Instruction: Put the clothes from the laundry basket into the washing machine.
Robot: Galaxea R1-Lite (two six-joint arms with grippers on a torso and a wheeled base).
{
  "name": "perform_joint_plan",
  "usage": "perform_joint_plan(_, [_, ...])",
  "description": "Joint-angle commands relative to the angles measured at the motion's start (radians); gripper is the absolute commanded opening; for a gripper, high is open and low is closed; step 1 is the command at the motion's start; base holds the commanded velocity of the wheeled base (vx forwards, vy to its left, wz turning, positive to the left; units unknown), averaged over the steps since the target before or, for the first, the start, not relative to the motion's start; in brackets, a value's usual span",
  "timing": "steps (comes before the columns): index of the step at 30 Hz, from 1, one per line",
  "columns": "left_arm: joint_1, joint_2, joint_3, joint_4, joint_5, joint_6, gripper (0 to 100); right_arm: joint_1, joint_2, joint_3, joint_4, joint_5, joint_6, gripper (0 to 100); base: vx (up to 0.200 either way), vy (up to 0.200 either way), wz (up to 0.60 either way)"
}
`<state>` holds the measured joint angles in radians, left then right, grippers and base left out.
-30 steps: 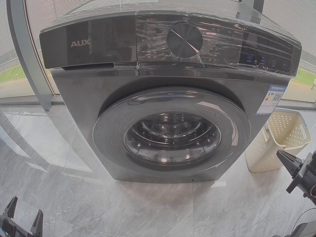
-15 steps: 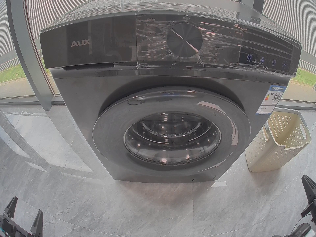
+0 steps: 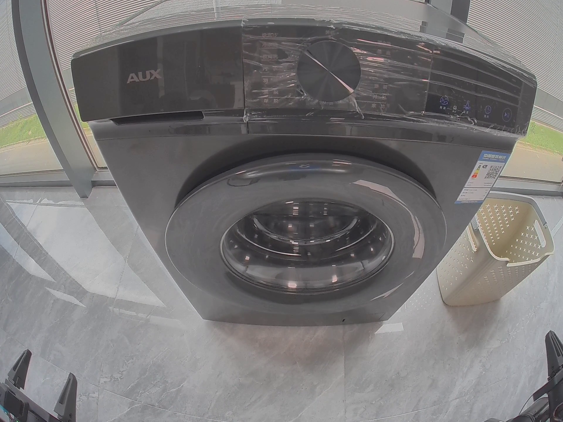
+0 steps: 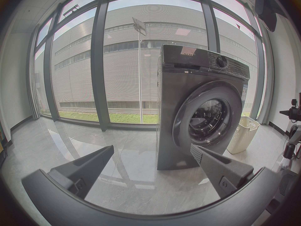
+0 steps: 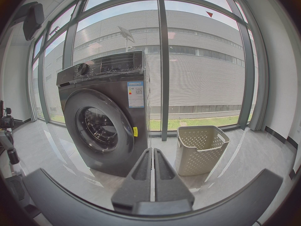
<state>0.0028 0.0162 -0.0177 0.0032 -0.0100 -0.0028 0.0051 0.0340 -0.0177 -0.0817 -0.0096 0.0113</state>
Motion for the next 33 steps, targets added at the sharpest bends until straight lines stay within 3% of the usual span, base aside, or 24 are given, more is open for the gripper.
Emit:
perform_joint_plan(1, [0.000,-0.015,0.018,0.000,-0.001,0.000,100,-0.004,-0.034,0.018,0.000,-0.003,-0.002,0,0.000,0.000,0.00])
perform_joint_plan(4, [0.000,-0.015,0.018,0.000,-0.002,0.000,100,-0.004,-0.034,0.018,0.092,-0.020,0.004,0,0.000,0.000,0.00])
perform_joint_plan(33, [0.000,-0.015,0.016,0.000,-0.004,0.000,100,-0.004,-0.031,0.018,0.077,0.002,-0.014,0,0.000,0.000,0.00])
